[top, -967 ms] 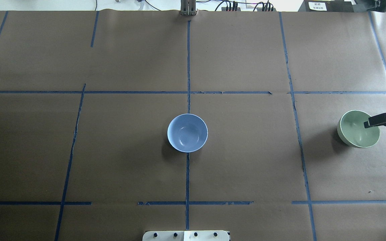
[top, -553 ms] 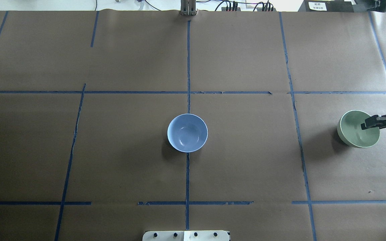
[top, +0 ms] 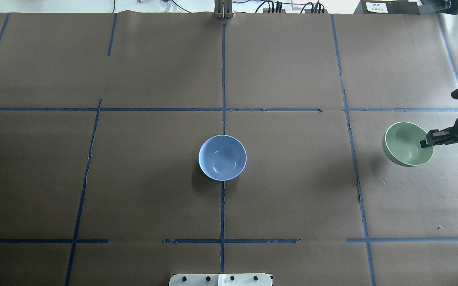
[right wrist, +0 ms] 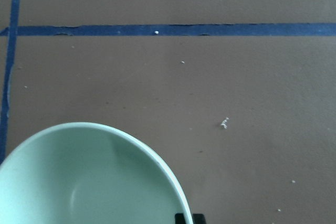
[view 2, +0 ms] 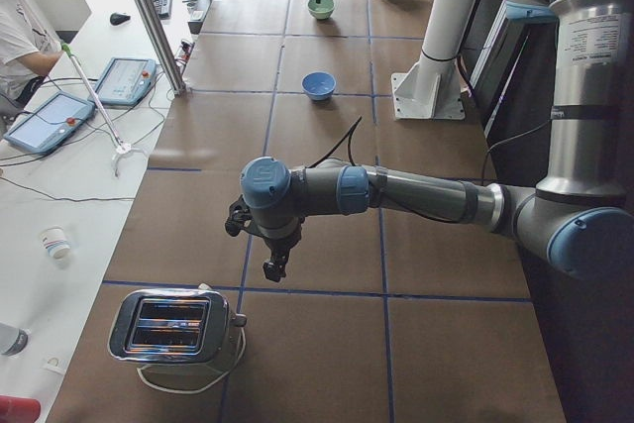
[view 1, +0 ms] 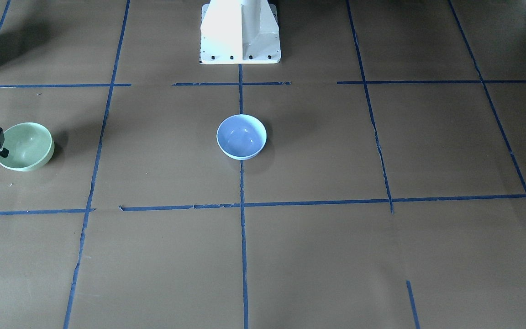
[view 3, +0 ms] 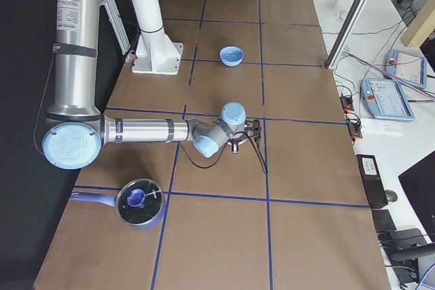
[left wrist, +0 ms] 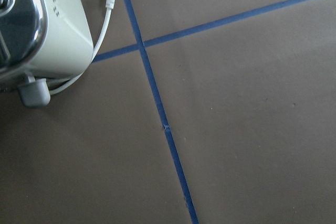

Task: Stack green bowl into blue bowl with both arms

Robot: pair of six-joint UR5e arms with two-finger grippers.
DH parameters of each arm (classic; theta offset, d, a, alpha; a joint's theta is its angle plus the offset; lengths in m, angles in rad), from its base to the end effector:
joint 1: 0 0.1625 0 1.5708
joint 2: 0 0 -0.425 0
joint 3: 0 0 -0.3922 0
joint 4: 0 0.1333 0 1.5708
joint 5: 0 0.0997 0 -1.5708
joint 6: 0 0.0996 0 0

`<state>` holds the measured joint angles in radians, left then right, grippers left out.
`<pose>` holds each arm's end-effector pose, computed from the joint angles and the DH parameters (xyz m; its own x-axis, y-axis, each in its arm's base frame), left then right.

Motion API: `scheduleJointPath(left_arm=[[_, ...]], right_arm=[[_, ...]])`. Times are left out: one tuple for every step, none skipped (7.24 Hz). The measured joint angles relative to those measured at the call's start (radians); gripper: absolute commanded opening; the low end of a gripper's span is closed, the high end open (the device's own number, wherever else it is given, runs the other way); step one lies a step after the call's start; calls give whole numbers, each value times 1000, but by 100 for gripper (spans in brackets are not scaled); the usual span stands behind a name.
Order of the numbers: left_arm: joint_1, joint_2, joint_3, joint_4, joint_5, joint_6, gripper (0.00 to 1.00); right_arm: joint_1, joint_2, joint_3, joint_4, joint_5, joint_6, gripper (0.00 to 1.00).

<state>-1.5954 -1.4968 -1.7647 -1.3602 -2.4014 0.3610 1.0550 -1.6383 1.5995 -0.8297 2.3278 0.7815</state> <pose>-0.0708 -0.4496 0.6153 0.6379 0.2736 -0.7199 -0.2146 0.9609 0.1750 -0.1833 -0.4549 0.5926 0.5587 -0.0607 0.8271 -0.0240 0.9957 0.0893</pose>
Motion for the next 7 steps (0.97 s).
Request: scheduleJointPath(left_arm=[[-1,4,-1,-6,3,-24,100],[-1,10,-4,-9,5,-44,100],[-1,20,-11,-10,6,-53,100],[-1,24,-18,-11,7,-57,100],[-1,25,-21,-11,7,-59,100],[0,26,-18,-11,7,-60,100],[0,26,-13,-11,12,-60,100]], right_arm=[[-1,55,21,-65,12,10,0],[-15,130,52,-149,16,55,0],[-54,219,94,-244,11,143,0],[-113,314,141,-351,-12,252,0],[-184,415,180,-468,-61,361,0],[-265,525,201,-582,-135,467,0],[-346,609,206,-658,-213,557,0]])
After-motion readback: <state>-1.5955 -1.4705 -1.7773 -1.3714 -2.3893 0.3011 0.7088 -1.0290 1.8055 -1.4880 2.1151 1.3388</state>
